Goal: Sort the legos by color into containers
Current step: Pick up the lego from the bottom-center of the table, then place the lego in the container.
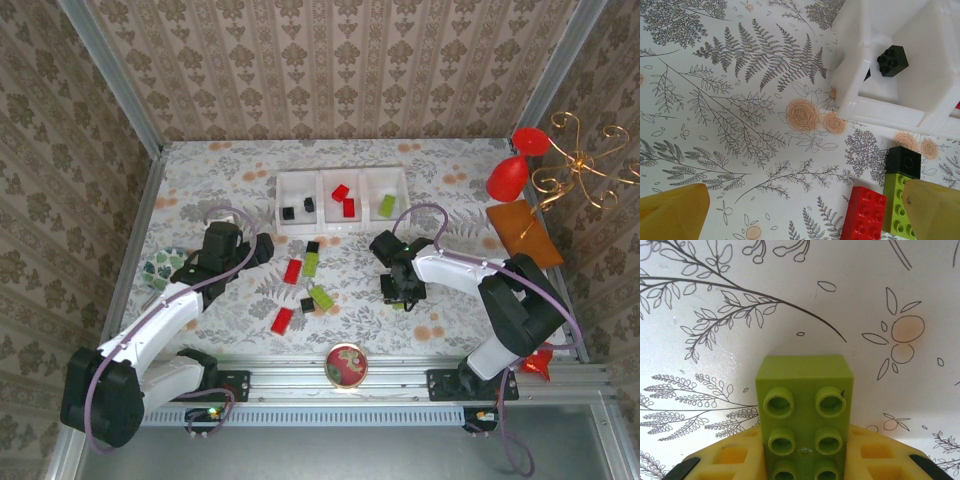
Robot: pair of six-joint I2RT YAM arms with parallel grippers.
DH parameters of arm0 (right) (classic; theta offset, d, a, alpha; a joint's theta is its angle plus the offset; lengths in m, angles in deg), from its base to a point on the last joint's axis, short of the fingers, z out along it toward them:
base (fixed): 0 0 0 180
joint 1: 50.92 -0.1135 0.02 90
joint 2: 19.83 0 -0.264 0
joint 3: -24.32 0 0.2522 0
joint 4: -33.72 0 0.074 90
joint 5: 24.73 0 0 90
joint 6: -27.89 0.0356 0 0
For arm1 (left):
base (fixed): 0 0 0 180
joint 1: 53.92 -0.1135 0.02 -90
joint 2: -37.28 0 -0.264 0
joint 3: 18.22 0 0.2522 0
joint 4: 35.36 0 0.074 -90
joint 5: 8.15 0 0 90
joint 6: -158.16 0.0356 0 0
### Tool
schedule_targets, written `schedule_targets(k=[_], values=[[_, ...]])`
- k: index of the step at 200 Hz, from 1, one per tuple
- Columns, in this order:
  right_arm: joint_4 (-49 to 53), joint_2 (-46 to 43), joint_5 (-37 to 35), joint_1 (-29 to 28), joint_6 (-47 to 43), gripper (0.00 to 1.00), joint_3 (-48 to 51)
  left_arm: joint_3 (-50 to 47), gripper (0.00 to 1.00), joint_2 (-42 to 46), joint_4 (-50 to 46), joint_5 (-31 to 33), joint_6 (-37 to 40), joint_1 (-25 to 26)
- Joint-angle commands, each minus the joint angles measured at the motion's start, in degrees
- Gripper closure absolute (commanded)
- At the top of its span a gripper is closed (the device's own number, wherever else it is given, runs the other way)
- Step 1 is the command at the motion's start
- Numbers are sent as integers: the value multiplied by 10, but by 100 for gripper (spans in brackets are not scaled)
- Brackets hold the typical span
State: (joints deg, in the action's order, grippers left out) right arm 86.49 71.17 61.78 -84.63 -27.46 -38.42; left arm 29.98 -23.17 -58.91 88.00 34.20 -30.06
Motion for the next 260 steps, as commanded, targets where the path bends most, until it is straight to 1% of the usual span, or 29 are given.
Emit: schedule_targets(k=[1,28,55,92,103,139,166,207,260], values=[[-22,-1,-6,-6,2,73,-8,-4,0,-4,8,-6,-13,-6],[-9,-20,-32,-6,-1,74,-34,-5,0,-4,9,-5,-13,-6],[-9,-34,-53,4,-18,74,-81,-6,0,-4,9,-6,-12,-6],[-13,-19,-93,32,-37,74,-169,-8,0,-2,11,-8,-13,-7],[-23,-10,-94,40,-44,74,-190,-9,0,-1,11,-9,-13,-7],[-36,46,-120,63,-85,73,-274,-9,0,1,10,-10,-12,-7],[-55,92,-114,87,-105,73,-321,-11,0,4,10,-11,-14,-7],[-53,170,-104,121,-123,73,-390,-12,0,4,8,-12,-15,-7],[-63,238,-95,131,-150,72,-452,-11,0,4,5,-10,-14,-7]])
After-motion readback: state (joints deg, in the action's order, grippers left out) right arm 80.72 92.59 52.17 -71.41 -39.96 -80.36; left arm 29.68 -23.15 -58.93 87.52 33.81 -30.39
